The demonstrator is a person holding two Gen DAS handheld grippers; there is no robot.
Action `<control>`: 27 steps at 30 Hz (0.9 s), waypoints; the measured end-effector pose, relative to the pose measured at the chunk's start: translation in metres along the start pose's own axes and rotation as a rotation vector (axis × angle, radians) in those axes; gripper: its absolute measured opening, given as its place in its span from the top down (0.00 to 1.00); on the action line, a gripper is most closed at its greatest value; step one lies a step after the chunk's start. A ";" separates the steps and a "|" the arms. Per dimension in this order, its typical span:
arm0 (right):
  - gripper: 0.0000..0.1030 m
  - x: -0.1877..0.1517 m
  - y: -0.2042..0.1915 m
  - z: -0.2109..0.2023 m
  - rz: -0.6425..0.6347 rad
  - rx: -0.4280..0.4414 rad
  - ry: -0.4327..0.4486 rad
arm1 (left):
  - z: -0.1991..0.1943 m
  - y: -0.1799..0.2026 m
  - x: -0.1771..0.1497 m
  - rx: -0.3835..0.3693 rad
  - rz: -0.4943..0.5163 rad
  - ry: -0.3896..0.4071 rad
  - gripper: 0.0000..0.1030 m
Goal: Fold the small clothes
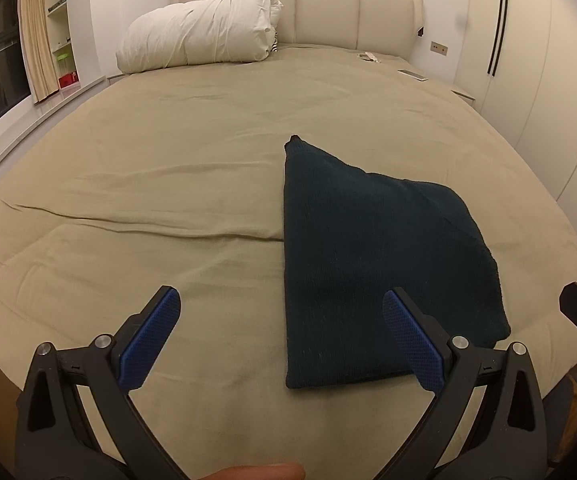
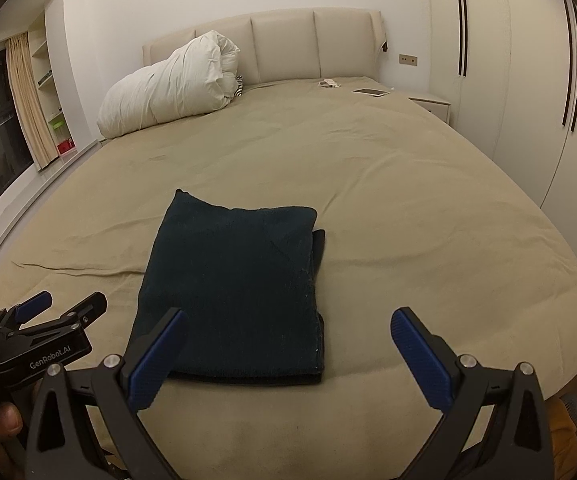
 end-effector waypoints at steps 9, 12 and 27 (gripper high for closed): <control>0.00 -0.003 -0.001 0.001 -0.009 0.001 -0.017 | 0.007 0.001 0.001 0.000 0.001 -0.006 0.00; 0.00 -0.003 -0.002 0.002 -0.012 0.001 -0.020 | 0.007 0.000 0.000 0.000 0.001 -0.007 0.00; 0.00 -0.008 -0.003 0.006 -0.012 -0.002 -0.031 | 0.009 0.000 0.000 -0.001 0.000 -0.011 0.00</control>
Point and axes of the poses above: each gripper's, at about its wrist camera, not at the fingertips, and z roughly the way its jaws point, y to its right, x to its top, the point moved 9 cm from there along z, roughly the way its jaws point, and after that the axes turned 6 degrees about z, right-handed, at the moved point
